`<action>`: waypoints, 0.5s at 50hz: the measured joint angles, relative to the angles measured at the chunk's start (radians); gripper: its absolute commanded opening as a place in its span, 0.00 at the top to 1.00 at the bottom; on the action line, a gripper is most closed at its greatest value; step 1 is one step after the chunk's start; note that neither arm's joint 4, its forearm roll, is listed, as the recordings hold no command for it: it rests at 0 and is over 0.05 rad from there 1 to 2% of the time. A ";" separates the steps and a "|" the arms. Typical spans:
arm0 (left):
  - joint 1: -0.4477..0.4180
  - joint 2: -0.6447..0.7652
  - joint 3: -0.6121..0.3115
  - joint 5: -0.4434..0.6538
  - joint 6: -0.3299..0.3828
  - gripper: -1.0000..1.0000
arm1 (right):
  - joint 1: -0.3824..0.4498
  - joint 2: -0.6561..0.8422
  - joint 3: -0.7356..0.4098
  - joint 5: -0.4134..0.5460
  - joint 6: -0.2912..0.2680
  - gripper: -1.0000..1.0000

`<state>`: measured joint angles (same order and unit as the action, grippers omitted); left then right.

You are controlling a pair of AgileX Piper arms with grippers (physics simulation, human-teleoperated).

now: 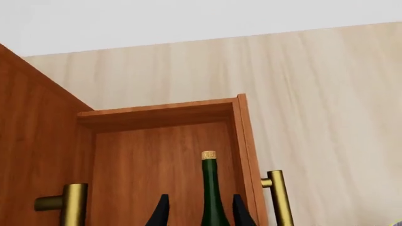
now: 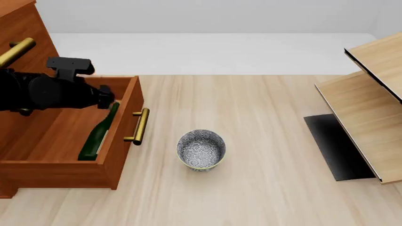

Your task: Put the wine bottle in the bottom drawer of the cabinet.

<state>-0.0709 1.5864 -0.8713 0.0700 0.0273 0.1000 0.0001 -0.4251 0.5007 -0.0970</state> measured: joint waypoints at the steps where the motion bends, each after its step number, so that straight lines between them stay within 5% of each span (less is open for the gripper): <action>1: 0.001 -0.008 -0.002 0.007 0.002 0.00 | 0.000 0.000 -0.001 0.001 0.000 0.00; 25: 0.013 -0.244 -0.060 0.202 0.057 0.00 | 0.014 0.000 -0.036 0.016 0.002 0.00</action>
<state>-0.0583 1.3429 -0.9316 0.2717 0.0846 0.1143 0.0000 -0.4612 0.5171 -0.0949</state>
